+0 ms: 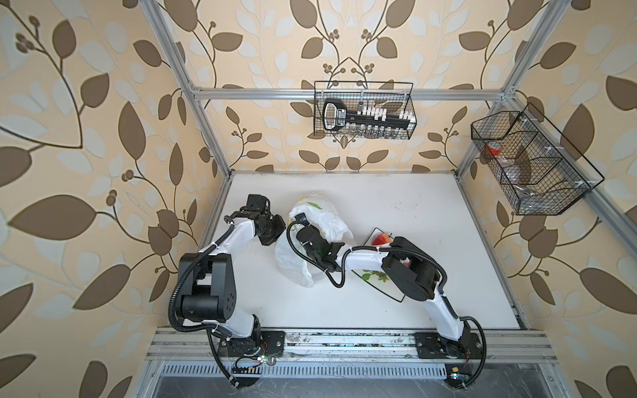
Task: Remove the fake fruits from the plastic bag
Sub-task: 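Grasp the remaining red cherry inside the bag with the right gripper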
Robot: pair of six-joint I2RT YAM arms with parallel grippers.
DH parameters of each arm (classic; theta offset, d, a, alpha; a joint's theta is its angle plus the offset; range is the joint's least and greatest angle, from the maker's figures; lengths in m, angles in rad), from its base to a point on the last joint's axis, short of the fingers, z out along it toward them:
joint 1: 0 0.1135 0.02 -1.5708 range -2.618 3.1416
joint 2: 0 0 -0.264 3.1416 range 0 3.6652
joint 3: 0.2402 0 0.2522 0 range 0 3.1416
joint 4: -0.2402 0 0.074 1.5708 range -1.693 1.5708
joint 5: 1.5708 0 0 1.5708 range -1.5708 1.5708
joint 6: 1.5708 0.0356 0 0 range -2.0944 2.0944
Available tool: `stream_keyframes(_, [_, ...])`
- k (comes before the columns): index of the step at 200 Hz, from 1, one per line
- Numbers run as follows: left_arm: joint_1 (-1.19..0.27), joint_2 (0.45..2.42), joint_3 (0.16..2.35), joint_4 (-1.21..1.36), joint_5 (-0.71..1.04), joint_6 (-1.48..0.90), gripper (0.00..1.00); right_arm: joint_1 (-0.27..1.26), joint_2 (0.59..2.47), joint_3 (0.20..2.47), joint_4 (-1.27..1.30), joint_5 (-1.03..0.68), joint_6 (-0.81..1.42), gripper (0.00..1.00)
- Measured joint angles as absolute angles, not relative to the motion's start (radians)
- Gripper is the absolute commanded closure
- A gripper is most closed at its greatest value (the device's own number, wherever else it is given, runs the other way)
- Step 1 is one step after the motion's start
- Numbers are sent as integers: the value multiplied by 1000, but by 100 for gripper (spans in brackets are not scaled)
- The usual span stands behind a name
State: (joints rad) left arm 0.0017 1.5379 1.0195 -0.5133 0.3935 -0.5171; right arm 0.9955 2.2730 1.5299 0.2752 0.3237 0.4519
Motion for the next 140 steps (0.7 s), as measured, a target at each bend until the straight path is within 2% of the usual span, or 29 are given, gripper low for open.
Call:
stream_keyframes(27, [2, 1538, 1019, -510, 394, -508, 100, 986, 2350, 1620, 250, 334, 445, 24])
stream_keyframes(94, [9, 1538, 1020, -496, 423, -484, 100, 983, 2529, 1840, 199, 345, 418, 21])
stream_keyframes(140, [19, 1538, 1020, -473, 431, -474, 100, 980, 2586, 1930, 175, 362, 406, 42])
